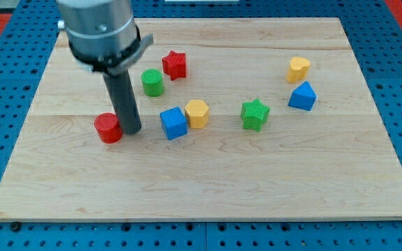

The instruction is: Place the blue cube above the yellow heart

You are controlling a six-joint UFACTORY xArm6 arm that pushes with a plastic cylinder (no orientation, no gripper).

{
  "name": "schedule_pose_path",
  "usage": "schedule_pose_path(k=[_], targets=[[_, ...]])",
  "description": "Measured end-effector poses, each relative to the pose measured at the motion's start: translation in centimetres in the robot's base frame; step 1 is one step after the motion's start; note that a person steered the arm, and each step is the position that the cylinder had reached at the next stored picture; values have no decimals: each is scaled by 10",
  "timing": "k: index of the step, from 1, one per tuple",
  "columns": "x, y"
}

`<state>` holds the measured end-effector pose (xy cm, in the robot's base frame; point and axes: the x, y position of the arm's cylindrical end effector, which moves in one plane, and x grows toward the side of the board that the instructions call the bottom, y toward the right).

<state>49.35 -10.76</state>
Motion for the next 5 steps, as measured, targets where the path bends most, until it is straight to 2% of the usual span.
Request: schedule_pose_path(k=[1, 2, 4, 5], targets=[[21, 24], [8, 48], [-66, 25], [-94, 41]])
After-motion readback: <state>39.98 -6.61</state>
